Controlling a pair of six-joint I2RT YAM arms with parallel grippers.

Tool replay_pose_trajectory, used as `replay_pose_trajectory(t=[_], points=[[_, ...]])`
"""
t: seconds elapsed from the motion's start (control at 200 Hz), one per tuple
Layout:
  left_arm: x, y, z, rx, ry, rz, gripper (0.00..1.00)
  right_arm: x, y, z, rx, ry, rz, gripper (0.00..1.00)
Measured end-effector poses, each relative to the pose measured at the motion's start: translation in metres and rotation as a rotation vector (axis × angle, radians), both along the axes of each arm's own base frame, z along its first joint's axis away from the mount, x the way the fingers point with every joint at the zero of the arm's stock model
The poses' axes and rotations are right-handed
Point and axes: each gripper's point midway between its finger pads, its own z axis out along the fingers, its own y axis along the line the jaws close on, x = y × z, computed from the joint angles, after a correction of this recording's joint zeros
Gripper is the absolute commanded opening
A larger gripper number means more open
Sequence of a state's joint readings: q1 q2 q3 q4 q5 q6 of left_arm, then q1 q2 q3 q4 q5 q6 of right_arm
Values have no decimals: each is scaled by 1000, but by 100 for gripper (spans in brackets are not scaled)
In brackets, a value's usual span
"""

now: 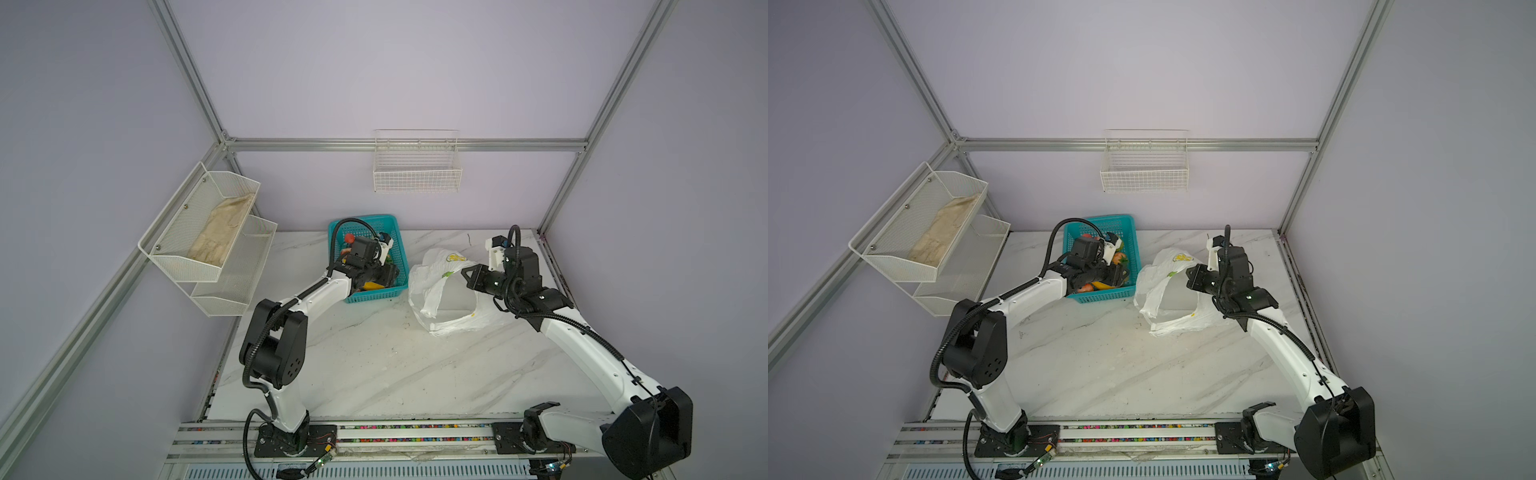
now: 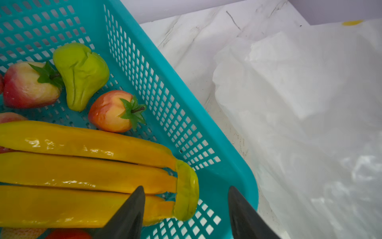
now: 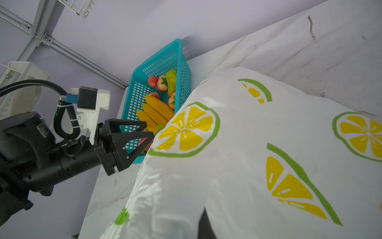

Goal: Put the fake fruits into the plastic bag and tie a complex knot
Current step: 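Grasp the yellow bananas with left gripper while right gripper holds the bag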

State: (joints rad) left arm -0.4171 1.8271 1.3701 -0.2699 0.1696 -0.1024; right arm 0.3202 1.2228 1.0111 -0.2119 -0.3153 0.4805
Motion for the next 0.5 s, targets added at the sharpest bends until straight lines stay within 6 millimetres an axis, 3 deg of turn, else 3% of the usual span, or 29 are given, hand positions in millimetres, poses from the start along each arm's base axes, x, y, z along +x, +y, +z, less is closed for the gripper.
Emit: replay_pose_trajectory(t=[0.235, 0.5], points=[[6, -9, -30, 65, 52, -8, 44, -2, 0, -9, -3, 14, 2, 2], [10, -17, -43, 154, 43, 13, 22, -3, 0, -14, -3, 22, 6, 2]])
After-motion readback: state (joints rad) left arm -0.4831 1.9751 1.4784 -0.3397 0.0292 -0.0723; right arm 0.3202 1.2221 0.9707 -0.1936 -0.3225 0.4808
